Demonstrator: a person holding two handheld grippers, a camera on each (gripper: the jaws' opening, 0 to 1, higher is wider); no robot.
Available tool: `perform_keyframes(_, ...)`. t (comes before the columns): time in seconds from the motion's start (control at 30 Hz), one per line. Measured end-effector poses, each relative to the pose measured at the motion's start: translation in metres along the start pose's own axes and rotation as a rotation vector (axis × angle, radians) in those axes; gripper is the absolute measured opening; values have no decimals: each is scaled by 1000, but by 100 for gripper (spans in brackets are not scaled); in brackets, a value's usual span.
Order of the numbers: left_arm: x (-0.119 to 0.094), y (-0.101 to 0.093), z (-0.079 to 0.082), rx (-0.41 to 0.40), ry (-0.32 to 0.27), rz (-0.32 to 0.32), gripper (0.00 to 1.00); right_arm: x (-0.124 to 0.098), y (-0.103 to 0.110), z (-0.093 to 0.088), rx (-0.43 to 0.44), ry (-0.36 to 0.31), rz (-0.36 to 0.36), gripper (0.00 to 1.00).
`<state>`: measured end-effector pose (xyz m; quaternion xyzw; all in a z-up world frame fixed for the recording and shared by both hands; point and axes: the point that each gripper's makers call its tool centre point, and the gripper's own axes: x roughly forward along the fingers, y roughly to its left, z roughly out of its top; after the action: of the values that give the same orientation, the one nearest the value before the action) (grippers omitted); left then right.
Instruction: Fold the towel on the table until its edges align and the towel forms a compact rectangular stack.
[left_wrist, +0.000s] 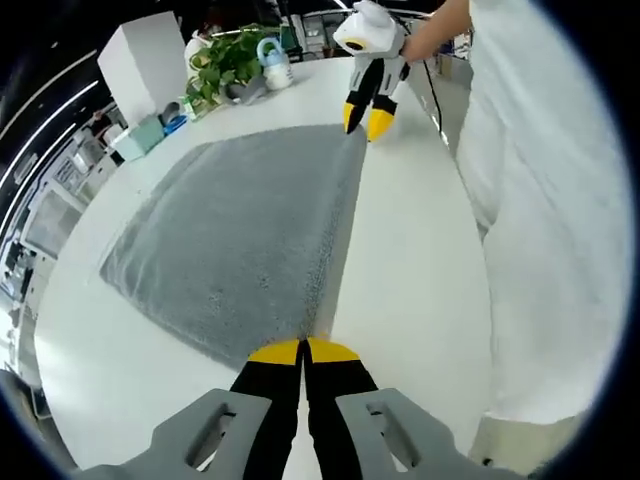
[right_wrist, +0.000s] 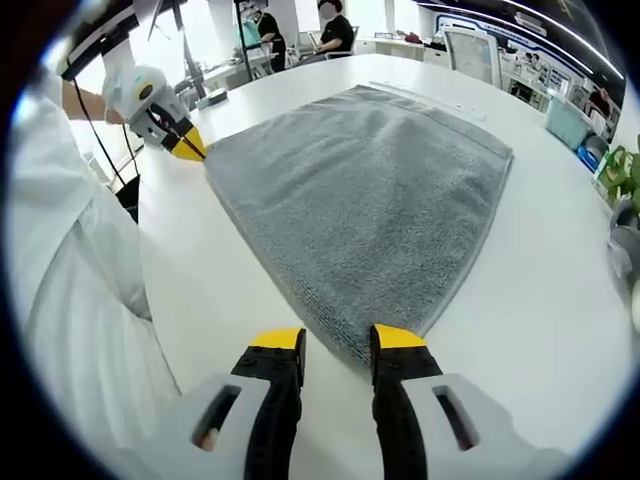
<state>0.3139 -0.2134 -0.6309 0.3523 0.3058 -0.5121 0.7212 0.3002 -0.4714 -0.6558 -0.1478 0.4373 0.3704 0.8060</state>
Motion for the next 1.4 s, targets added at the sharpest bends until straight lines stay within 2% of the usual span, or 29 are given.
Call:
perform_keyframes(0.1,0,1,2,19,12,0,0,0,-2,0,3,-2,-1,22)
perform_keyframes(0.27,8,-3,-6,79,59,-19,1,0,-4,0,12,-10,1,20)
perform_keyframes(0.43,19,-6,-13,16,113,-39,1,0,-4,-1,6,-9,2,19)
perform_keyframes(0.5,22,-6,-13,25,117,-40,1,0,-4,-1,-2,2,2,19)
perform_keyframes(0.57,23,-5,-12,55,132,-38,1,1,-4,-1,-20,20,2,19)
perform_keyframes(0.67,24,-6,-11,107,168,-56,1,1,-6,0,1,31,13,18)
perform_keyframes(0.83,25,-4,-11,48,239,-69,2,0,-7,1,88,25,38,18)
perform_keyframes(0.97,27,-3,-11,45,261,-77,2,1,-5,0,72,32,39,18)
perform_keyframes(1.0,27,-3,-12,27,265,-69,2,1,-4,0,59,39,40,19)
perform_keyframes(1.03,26,-3,-13,-41,268,-37,2,1,-4,0,55,42,40,19)
perform_keyframes(1.07,27,-2,-11,-60,256,-16,2,1,-4,0,51,46,41,19)
perform_keyframes(1.17,33,1,-3,101,218,-17,3,1,-4,0,58,45,41,20)
perform_keyframes(1.27,38,5,3,112,203,19,2,1,-3,0,53,43,43,21)
perform_keyframes(1.33,38,6,3,199,231,35,2,1,-2,0,39,47,44,21)
perform_keyframes(1.4,39,5,5,272,225,53,2,1,-2,-1,19,51,44,21)
